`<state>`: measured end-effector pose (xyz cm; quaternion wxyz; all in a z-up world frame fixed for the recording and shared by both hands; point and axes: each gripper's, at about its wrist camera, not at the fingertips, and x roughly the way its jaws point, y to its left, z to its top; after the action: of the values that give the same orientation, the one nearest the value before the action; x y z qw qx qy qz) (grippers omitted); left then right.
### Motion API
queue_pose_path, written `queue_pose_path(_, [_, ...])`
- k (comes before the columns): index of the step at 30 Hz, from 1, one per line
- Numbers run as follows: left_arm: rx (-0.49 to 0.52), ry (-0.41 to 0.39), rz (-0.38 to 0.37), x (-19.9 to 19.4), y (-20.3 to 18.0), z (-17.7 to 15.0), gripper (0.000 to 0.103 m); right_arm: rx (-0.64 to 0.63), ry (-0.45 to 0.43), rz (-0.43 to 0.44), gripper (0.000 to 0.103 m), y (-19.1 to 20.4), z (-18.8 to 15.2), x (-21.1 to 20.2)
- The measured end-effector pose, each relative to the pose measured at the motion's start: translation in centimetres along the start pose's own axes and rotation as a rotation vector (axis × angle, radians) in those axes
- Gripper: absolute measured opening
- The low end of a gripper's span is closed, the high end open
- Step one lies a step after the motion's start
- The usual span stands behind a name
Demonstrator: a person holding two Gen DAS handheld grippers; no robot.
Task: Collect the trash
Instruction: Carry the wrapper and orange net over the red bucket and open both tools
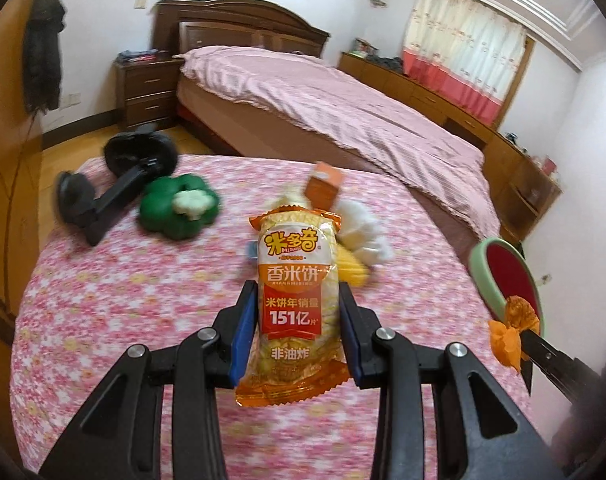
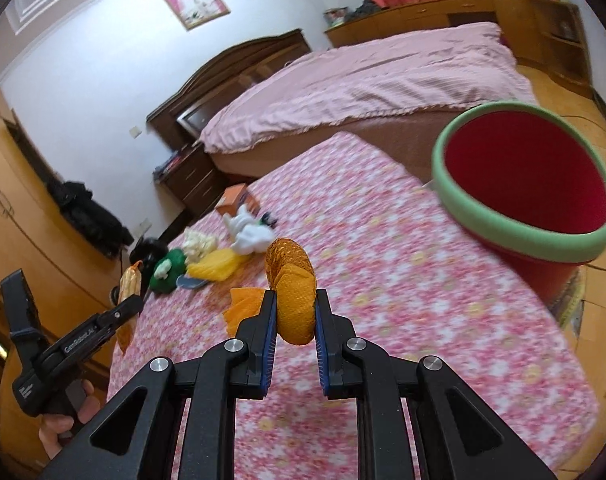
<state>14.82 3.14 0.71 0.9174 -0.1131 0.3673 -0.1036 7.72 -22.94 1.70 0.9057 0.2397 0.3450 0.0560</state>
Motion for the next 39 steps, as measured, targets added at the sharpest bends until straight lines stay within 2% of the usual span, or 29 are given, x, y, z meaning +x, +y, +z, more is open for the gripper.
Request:
queue_pose_path(6, [0.069, 0.028, -0.080, 0.5, -4.5, 0.4, 0.039, 0.061, -0.052, -0.019, 0.017, -3.0, 1.0, -2.1])
queue_pose_path(10, [0.107, 0.057, -0.121, 1.6, -7.7, 0.3, 0.039, 0.091, -0.093, -0.072, 0.017, -5.3, 1.7, -3.3])
queue_pose_path(16, [0.175, 0.103, -0.178, 4.3, -12.8, 0.3, 0.039, 0.145, -0.132, -0.124, 0.017, -9.2, 2.7, -4.2])
queue_pose_path(26, [0.245, 0.214, -0.325, 8.7, -20.6, 0.5, 0.039, 0.224, -0.167, -0.191, 0.017, -14.8, 4.2, -5.2])
queue_pose_path(33, [0.318, 0.255, -0.362, 11.2, -25.3, -0.3, 0.039, 0.260, -0.179, -0.240, 0.017, -17.7, 4.7, -5.0])
queue_pose_path(39, [0.349, 0.298, -0.382, 13.1, -27.6, -1.2, 0.039, 0.297, -0.167, -0.249, 0.018, -19.9, 5.1, -4.2])
